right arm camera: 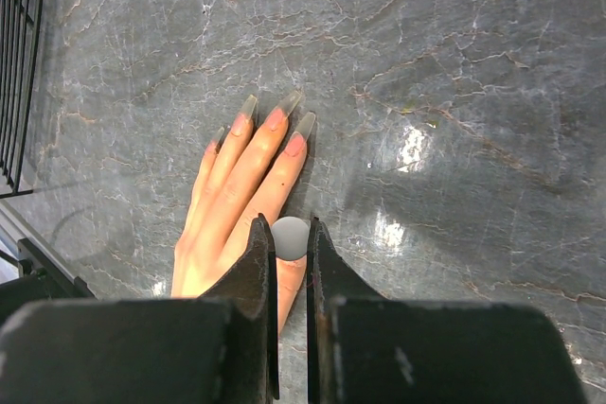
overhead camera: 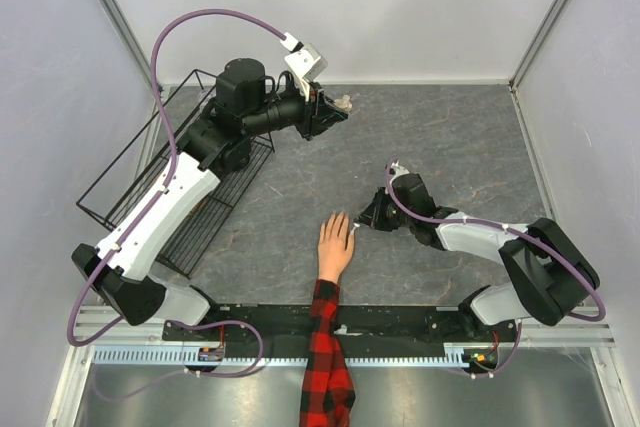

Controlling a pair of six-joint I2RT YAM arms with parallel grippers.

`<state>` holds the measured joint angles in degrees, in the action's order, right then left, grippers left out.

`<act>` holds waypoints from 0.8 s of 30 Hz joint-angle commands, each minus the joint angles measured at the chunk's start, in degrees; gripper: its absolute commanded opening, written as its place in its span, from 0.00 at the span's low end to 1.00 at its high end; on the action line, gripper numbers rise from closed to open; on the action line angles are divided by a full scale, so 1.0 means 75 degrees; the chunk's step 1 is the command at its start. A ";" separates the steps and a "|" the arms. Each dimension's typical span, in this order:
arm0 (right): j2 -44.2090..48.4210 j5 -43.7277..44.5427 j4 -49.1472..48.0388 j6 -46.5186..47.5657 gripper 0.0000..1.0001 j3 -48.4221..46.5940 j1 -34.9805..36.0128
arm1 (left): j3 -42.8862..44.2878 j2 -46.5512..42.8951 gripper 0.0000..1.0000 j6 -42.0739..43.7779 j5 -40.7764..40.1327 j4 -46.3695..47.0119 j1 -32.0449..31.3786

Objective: Paint the nails

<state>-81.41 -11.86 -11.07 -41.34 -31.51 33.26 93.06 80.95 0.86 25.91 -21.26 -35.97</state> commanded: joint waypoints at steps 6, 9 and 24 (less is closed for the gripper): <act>-0.0243 -0.0071 -0.0258 0.0063 0.00 -0.0123 -0.0004 | 0.0260 -0.0012 0.02 0.0014 0.0143 0.0315 0.0026; -0.0314 -0.0048 -0.0293 0.0087 0.00 -0.0170 -0.0004 | 0.0307 0.0023 0.02 0.0037 0.0143 0.0315 0.0026; -0.0524 -0.0142 -0.0422 0.0239 0.00 -0.0463 -0.0075 | 0.0589 0.0293 0.02 0.0107 0.0096 0.0256 0.0026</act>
<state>-84.58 -12.21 -11.60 -40.51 -32.62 33.10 94.52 82.89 0.86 25.89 -21.23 -35.97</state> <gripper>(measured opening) 0.077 0.283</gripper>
